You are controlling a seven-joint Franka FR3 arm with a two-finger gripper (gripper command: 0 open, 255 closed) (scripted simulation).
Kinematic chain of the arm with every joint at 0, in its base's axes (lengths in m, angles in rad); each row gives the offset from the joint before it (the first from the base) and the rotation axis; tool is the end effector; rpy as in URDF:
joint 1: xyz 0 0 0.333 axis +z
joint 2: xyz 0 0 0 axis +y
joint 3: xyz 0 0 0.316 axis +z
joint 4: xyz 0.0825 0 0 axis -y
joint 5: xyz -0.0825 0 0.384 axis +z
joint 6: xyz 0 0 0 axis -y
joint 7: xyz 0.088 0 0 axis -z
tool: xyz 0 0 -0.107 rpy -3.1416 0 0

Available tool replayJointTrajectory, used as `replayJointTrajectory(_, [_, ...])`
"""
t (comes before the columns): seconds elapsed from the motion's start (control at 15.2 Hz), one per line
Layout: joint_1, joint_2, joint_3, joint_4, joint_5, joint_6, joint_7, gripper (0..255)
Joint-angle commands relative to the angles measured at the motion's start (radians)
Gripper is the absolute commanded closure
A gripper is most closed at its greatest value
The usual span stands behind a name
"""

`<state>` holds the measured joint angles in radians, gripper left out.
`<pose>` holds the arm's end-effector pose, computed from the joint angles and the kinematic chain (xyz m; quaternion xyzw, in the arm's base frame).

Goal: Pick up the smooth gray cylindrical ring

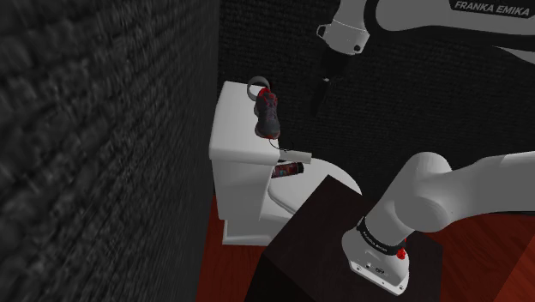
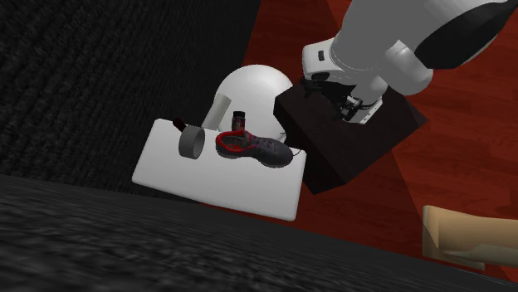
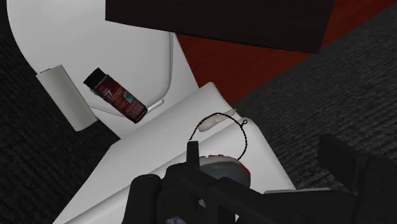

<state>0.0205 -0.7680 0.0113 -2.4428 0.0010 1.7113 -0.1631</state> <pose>0.3220 0.0111 0.5561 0.9952 0.0957 0.0180 0.0046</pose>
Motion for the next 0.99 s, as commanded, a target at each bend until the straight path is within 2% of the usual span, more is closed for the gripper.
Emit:
replayJointTrajectory(0.0, [0.000, 0.000, 0.000, 0.000, 0.000, 0.000, 0.000, 0])
replayJointTrajectory(0.46, [-0.008, 0.227, -0.111, 0.110, -0.046, 0.138, -0.184, 0])
replayJointTrajectory(0.92, [-0.001, 0.481, -0.203, 0.291, -0.029, 0.228, -0.369, 0])
